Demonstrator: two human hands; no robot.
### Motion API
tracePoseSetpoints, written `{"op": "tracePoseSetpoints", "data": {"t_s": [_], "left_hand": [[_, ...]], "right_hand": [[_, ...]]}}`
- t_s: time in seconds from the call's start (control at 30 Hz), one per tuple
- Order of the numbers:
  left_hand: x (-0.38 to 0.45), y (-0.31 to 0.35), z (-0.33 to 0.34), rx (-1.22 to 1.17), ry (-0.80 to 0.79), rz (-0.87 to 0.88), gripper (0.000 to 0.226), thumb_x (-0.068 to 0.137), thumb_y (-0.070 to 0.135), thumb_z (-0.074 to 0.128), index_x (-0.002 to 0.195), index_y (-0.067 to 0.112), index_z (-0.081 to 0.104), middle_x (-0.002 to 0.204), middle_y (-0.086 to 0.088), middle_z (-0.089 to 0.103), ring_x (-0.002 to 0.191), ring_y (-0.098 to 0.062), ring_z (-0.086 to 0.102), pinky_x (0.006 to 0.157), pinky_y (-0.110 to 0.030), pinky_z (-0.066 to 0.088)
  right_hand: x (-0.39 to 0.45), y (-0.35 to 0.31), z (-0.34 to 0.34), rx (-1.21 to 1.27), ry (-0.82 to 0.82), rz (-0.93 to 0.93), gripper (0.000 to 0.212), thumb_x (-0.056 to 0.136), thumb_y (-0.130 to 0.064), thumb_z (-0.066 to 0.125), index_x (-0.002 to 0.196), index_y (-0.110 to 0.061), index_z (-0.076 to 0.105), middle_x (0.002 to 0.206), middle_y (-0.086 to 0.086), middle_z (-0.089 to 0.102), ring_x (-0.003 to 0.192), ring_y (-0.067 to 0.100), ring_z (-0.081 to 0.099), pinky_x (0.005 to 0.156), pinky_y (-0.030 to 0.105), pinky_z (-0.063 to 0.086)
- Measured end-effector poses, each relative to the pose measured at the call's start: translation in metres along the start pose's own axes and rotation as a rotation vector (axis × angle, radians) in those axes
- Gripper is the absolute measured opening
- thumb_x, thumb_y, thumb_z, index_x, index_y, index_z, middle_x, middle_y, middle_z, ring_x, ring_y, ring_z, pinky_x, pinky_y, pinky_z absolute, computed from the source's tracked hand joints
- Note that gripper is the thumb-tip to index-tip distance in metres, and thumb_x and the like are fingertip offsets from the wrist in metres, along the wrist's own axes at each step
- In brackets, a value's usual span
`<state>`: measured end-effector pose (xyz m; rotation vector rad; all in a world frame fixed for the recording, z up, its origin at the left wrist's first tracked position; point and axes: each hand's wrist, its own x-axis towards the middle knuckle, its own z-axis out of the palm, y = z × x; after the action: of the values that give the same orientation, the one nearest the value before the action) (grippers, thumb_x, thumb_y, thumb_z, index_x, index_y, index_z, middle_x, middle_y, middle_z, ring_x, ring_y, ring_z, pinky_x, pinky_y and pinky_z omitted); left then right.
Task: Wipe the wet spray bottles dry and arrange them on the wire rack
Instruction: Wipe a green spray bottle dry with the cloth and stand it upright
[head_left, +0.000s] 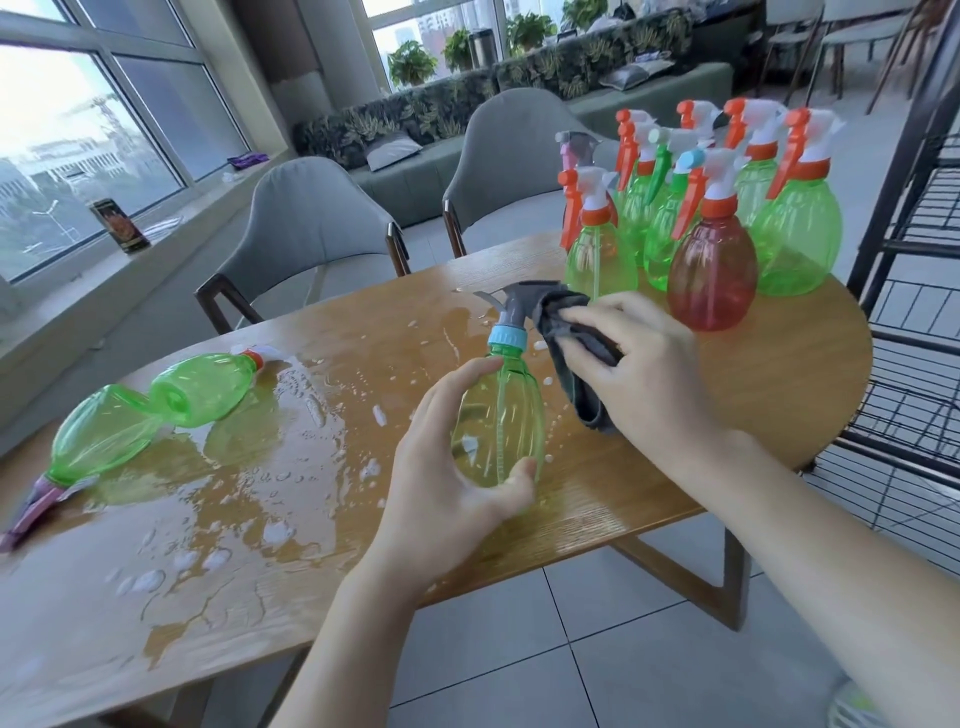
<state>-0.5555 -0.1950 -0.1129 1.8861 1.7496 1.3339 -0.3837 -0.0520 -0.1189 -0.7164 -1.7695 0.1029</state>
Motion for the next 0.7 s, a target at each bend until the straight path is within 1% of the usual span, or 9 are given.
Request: {"op": "tracePoseSetpoints", "data": {"t_s": [0.07, 0.13, 0.2, 0.3, 0.37, 0.43, 0.53, 0.63, 0.7], "left_hand": [[-0.002, 0.000, 0.001, -0.011, 0.025, -0.004, 0.078, 0.076, 0.020, 0.080, 0.144, 0.044, 0.052, 0.142, 0.017, 0.060, 0.134, -0.017, 0.058, 0.109, -0.042, 0.051], [-0.003, -0.001, 0.001, -0.028, 0.060, -0.013, 0.077, 0.076, 0.020, 0.080, 0.145, 0.040, 0.053, 0.142, 0.020, 0.060, 0.138, -0.012, 0.055, 0.112, -0.035, 0.049], [-0.003, -0.002, -0.001, -0.066, 0.080, -0.031, 0.075, 0.078, 0.020, 0.080, 0.145, 0.038, 0.053, 0.140, 0.022, 0.061, 0.138, -0.008, 0.055, 0.113, -0.033, 0.047], [-0.003, -0.004, -0.005, -0.112, 0.076, -0.053, 0.074, 0.079, 0.019, 0.081, 0.145, 0.037, 0.052, 0.137, 0.022, 0.062, 0.136, -0.006, 0.056, 0.113, -0.028, 0.046], [-0.003, -0.004, -0.006, -0.112, 0.072, -0.050, 0.075, 0.079, 0.018, 0.080, 0.146, 0.036, 0.052, 0.137, 0.022, 0.062, 0.136, -0.007, 0.056, 0.110, -0.021, 0.045], [-0.004, -0.004, -0.005, -0.107, 0.056, -0.043, 0.076, 0.079, 0.016, 0.080, 0.146, 0.037, 0.051, 0.140, 0.020, 0.062, 0.137, -0.010, 0.057, 0.112, -0.026, 0.047], [-0.004, -0.004, -0.005, -0.087, 0.037, -0.021, 0.078, 0.079, 0.014, 0.081, 0.147, 0.037, 0.051, 0.143, 0.017, 0.061, 0.139, -0.016, 0.057, 0.114, -0.039, 0.050], [-0.002, -0.005, -0.005, -0.067, 0.027, -0.011, 0.077, 0.079, 0.015, 0.081, 0.147, 0.035, 0.050, 0.143, 0.017, 0.061, 0.140, -0.017, 0.055, 0.116, -0.045, 0.047], [-0.001, -0.004, -0.005, -0.056, 0.022, -0.014, 0.077, 0.079, 0.016, 0.080, 0.147, 0.036, 0.050, 0.142, 0.018, 0.061, 0.139, -0.017, 0.055, 0.116, -0.047, 0.047]], "right_hand": [[-0.002, -0.001, 0.002, 0.000, -0.008, -0.020, 0.023, 0.085, -0.002, 0.081, 0.108, -0.001, 0.077, 0.099, 0.012, 0.070, 0.089, 0.016, 0.062, 0.086, 0.007, 0.042], [-0.009, 0.001, 0.004, 0.006, -0.065, 0.002, 0.025, 0.083, 0.000, 0.082, 0.108, -0.002, 0.078, 0.098, 0.012, 0.070, 0.089, 0.020, 0.066, 0.085, 0.014, 0.047], [-0.016, 0.006, 0.003, 0.013, -0.119, 0.041, 0.026, 0.082, 0.001, 0.083, 0.108, -0.003, 0.079, 0.098, 0.011, 0.070, 0.087, 0.023, 0.068, 0.082, 0.021, 0.049], [-0.015, 0.006, -0.005, 0.068, -0.088, 0.116, 0.023, 0.084, -0.004, 0.082, 0.107, -0.006, 0.079, 0.099, 0.007, 0.071, 0.087, 0.011, 0.064, 0.080, 0.016, 0.050], [-0.007, 0.000, -0.010, 0.189, -0.022, 0.242, 0.018, 0.090, -0.012, 0.078, 0.108, -0.014, 0.078, 0.100, -0.002, 0.073, 0.089, 0.005, 0.066, 0.080, 0.020, 0.054], [0.002, -0.005, -0.010, 0.341, 0.011, 0.435, 0.014, 0.096, -0.022, 0.073, 0.110, -0.023, 0.074, 0.101, -0.008, 0.074, 0.093, 0.006, 0.070, 0.077, 0.027, 0.057], [0.011, -0.015, 0.001, 0.509, 0.024, 0.612, 0.011, 0.102, -0.023, 0.066, 0.111, -0.025, 0.070, 0.099, -0.010, 0.075, 0.092, 0.003, 0.071, 0.073, 0.021, 0.055], [0.011, -0.024, 0.015, 0.650, -0.054, 0.694, 0.018, 0.107, -0.021, 0.056, 0.101, -0.030, 0.071, 0.099, 0.004, 0.076, 0.094, 0.015, 0.071, 0.081, 0.032, 0.055], [0.010, -0.026, 0.019, 0.679, -0.113, 0.713, 0.020, 0.108, -0.023, 0.053, 0.098, -0.021, 0.071, 0.103, 0.019, 0.072, 0.091, 0.027, 0.069, 0.079, 0.037, 0.051]]}}
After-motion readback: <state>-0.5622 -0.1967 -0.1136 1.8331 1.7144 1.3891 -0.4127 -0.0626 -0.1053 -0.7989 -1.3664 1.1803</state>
